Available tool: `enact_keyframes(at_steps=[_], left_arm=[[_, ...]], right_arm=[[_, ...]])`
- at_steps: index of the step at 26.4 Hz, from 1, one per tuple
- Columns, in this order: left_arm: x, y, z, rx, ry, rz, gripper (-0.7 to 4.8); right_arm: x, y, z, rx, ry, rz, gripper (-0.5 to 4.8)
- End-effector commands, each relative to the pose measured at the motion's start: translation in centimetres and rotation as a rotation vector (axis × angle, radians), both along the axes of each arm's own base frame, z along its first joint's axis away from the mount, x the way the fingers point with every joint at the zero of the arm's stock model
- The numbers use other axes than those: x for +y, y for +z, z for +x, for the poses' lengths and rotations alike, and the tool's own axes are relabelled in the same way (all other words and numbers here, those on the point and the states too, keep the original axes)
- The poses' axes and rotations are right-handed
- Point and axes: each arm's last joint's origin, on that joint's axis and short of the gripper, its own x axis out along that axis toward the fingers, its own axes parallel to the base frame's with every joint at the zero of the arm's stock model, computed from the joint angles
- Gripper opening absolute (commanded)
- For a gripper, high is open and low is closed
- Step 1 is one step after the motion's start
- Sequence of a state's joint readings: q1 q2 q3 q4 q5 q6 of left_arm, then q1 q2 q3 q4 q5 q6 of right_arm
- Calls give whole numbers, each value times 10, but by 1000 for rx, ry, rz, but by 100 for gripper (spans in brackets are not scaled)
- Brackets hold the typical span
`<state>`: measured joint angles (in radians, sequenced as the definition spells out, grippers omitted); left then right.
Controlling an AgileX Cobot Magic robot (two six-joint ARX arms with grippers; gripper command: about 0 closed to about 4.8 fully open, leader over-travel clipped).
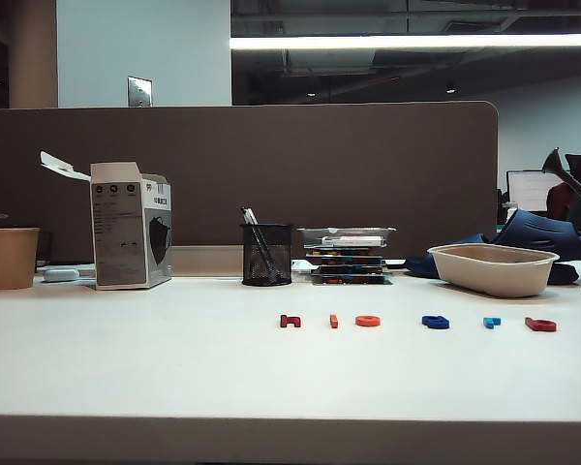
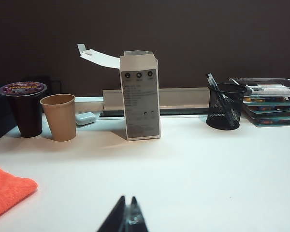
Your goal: Select the appropriate letters from the row of letter magnets placed on the table to arrange into the word "big".
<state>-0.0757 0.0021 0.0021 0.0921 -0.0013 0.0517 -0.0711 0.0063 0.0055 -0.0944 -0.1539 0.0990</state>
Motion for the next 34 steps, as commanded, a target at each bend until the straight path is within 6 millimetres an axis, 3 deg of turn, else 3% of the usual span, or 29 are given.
enact_keyframes(at_steps=[1, 14, 19, 23, 27, 34], left_arm=[[0, 2, 0, -11, -3, -1, -5], [0, 1, 0, -1, -5, 0, -5], [-2, 12, -3, -49, -66, -4, -5], [-5, 36, -11, -89, -220, 2, -5], [-5, 64, -23, -72, -255, -39, -5], [-4, 131, -54, 26, -305, -83, -5]], right_arm=[[0, 0, 0, -20, 4, -3, -5], [0, 0, 0, -19, 6, -4, -5], [0, 0, 0, -19, 6, -3, -5], [0, 0, 0, -20, 6, -3, -5], [0, 0, 0, -20, 3, -4, -5], [0, 0, 0, -20, 3, -4, -5]])
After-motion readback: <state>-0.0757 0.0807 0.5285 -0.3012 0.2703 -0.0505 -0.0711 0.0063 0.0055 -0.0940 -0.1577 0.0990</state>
